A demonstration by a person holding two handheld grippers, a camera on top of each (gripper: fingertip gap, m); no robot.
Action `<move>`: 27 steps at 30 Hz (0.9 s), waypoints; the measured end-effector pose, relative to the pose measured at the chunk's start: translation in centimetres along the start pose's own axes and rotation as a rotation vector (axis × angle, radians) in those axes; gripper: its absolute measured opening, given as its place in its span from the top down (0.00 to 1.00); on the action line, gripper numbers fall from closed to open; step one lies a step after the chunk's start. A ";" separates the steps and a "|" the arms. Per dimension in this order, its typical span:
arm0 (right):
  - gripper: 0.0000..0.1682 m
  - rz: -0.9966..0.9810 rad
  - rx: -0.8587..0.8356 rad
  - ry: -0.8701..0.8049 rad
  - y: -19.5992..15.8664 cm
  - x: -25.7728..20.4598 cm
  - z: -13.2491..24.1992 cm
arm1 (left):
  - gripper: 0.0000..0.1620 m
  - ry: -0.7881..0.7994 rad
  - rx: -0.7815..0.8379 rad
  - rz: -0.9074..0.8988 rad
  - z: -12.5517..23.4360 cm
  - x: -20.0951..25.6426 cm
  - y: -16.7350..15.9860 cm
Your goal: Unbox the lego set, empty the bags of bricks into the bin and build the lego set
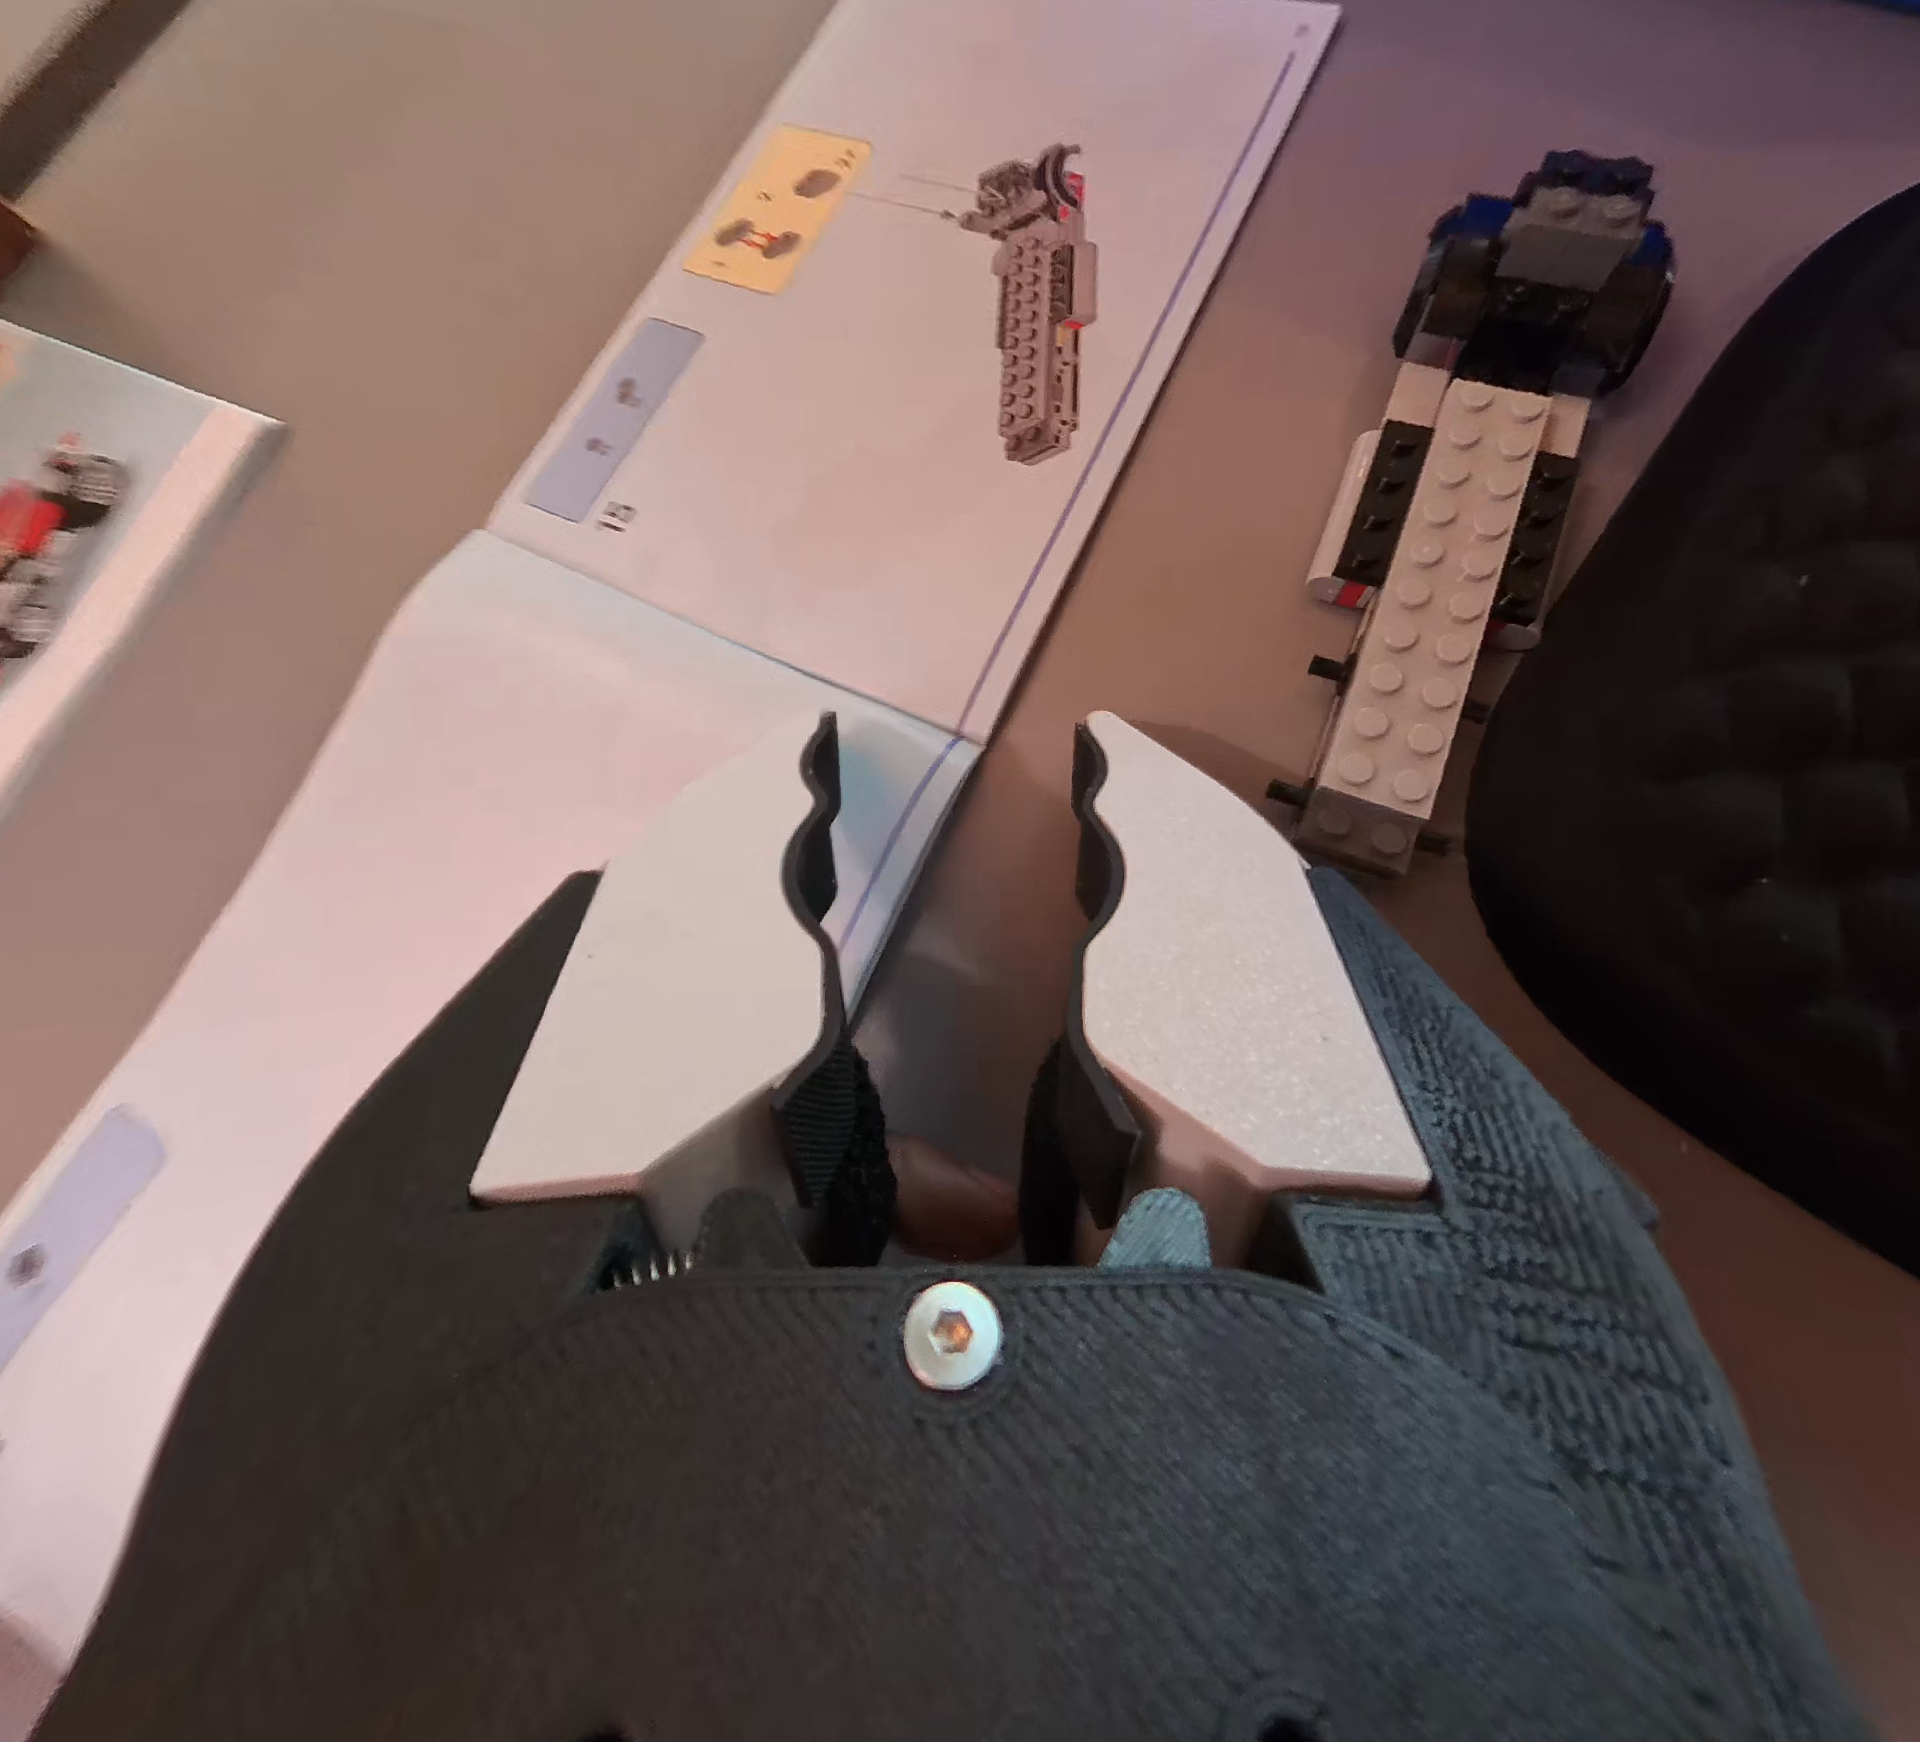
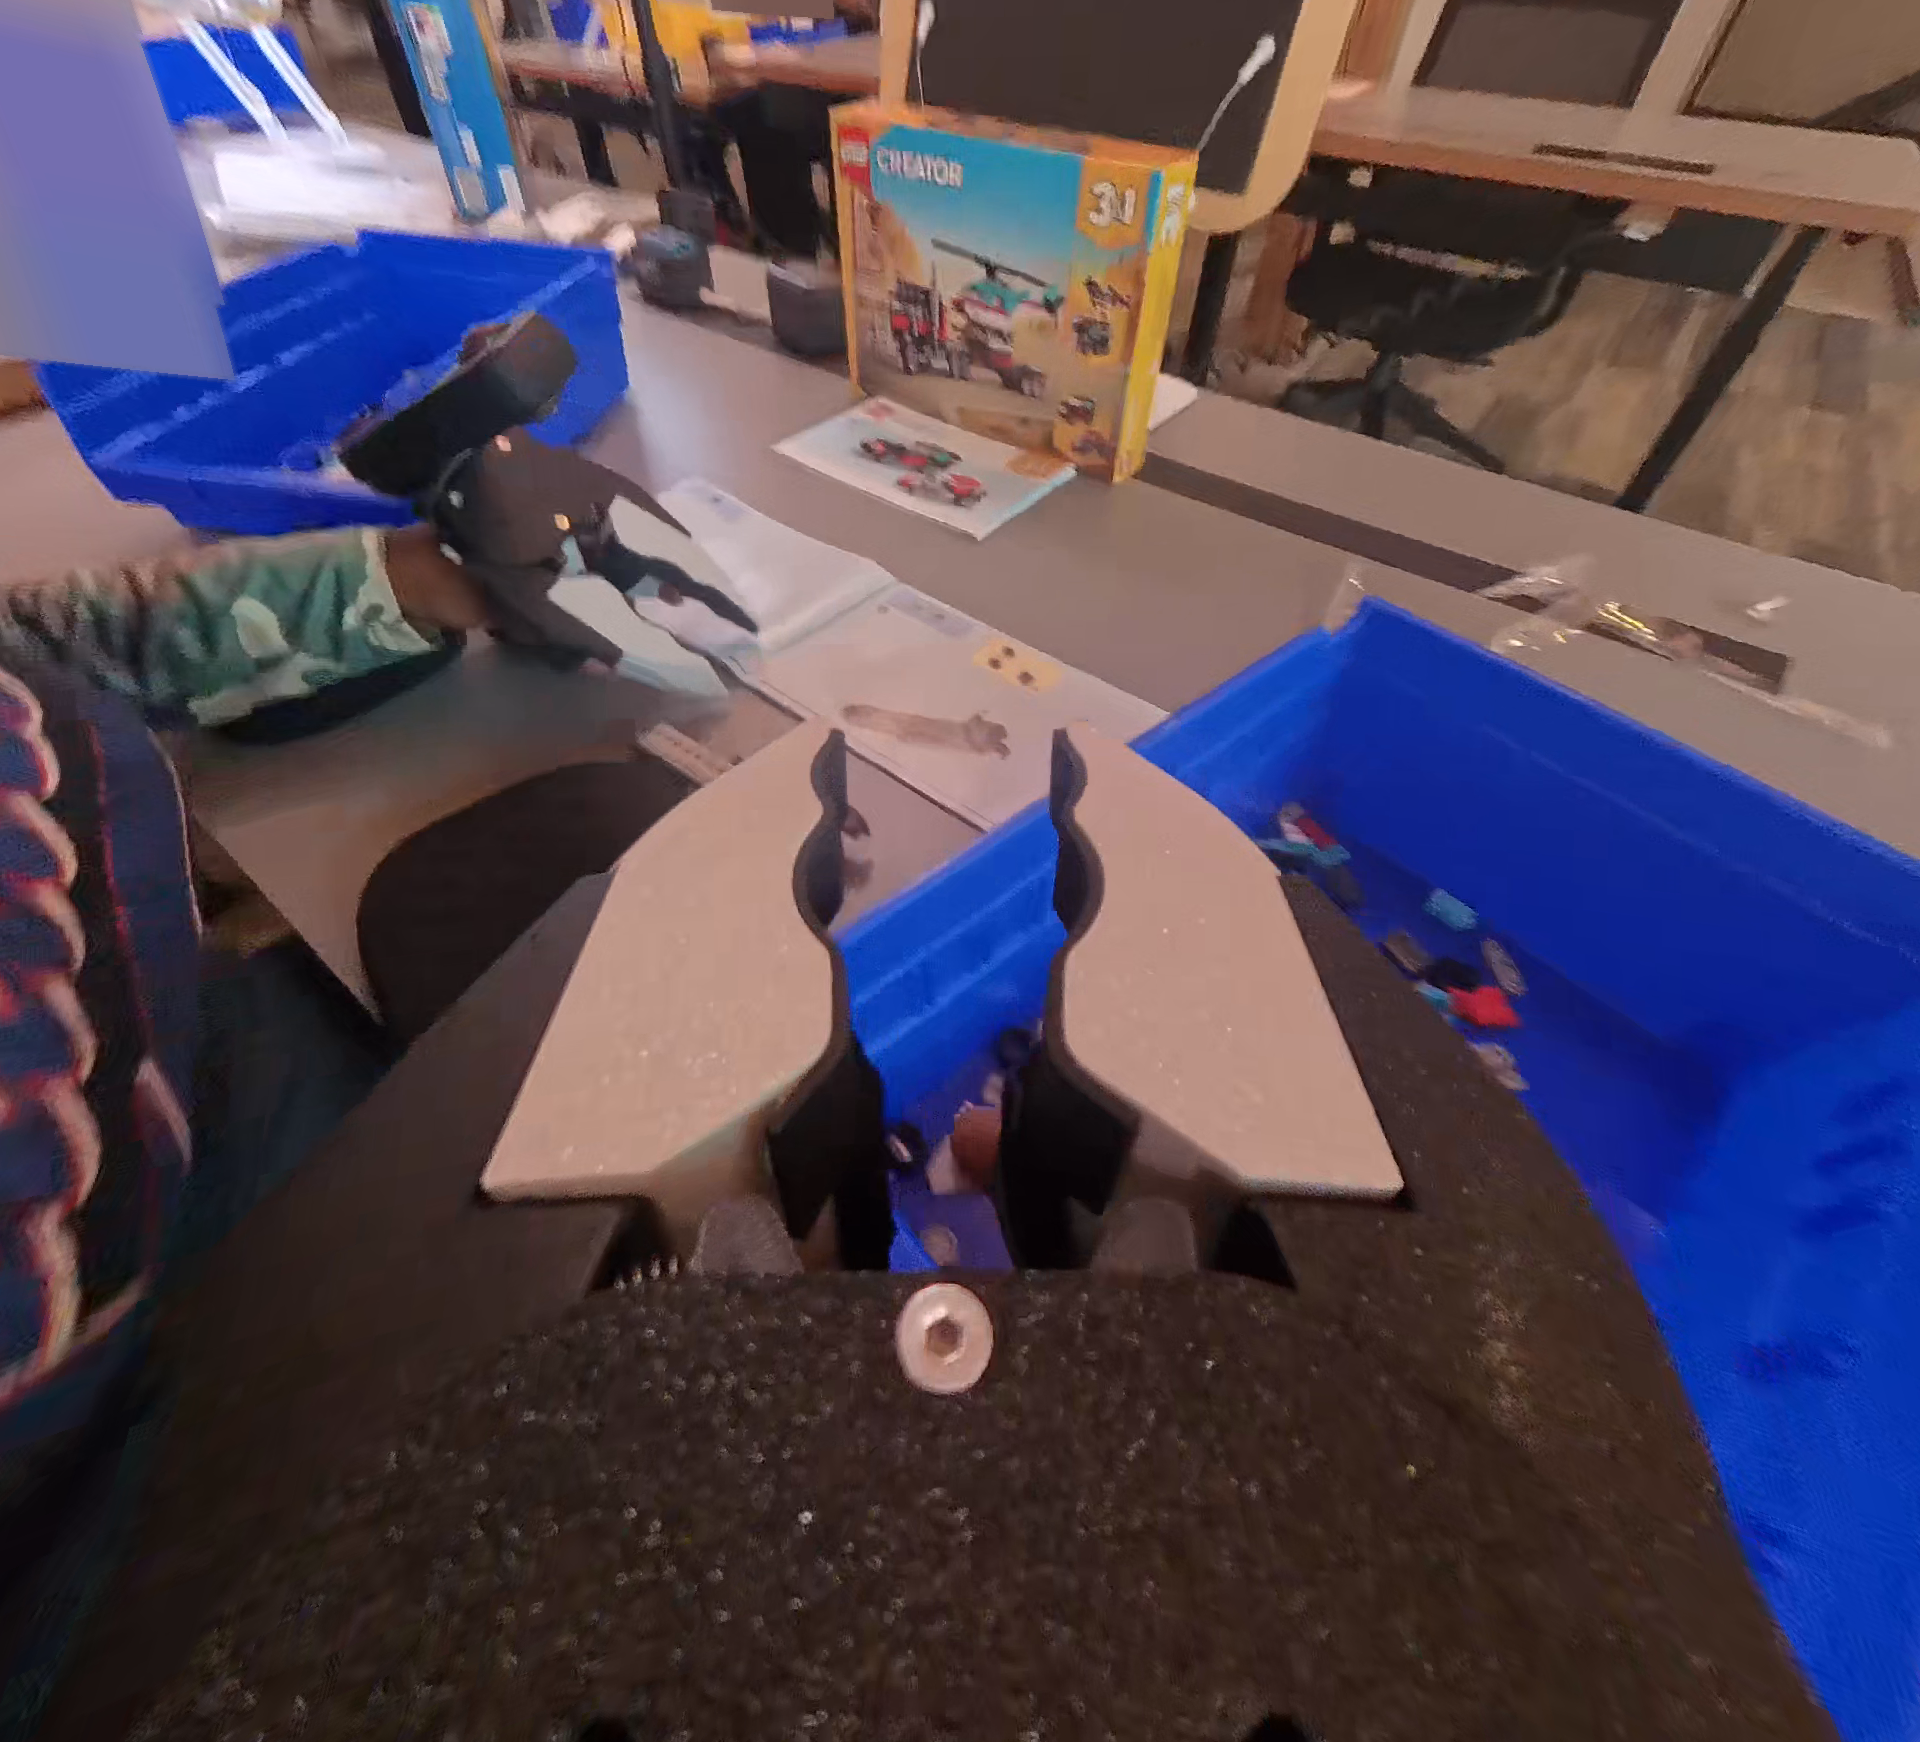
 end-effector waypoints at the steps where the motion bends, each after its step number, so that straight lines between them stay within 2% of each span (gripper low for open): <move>1: 0.78 -0.024 0.037 0.002 -0.4 -0.6 -0.7 | 0.73 0.013 0.013 0.002 0.4 0.0 0.2; 6: 0.76 -0.026 0.110 0.148 -2.3 -4.6 -2.0 | 0.73 0.055 0.086 0.046 2.4 0.6 2.8; 13: 0.77 -0.052 0.188 0.052 -1.9 -3.9 1.5 | 0.73 0.030 0.186 0.011 4.7 4.5 5.4; 20: 0.75 -0.066 0.048 -0.249 -4.4 -4.3 10.0 | 0.73 -0.123 0.203 -0.028 7.0 9.6 5.4; 24: 0.71 -0.149 -0.160 -0.428 -8.3 -7.2 16.9 | 0.73 -0.289 0.152 -0.086 7.3 14.0 4.2; 27: 0.71 -0.208 -0.233 -0.578 -10.3 -9.4 22.7 | 0.72 -0.374 0.091 -0.138 7.3 17.6 2.1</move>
Point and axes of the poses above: each gripper's, where its closed fingertips meet, z back along the fingers, y out of its top, x = y × z across the jaws, the point moved 8 cm from there along z, back along the fingers, and after that the axes turned 10 degrees about z, right-handed, at the moved point
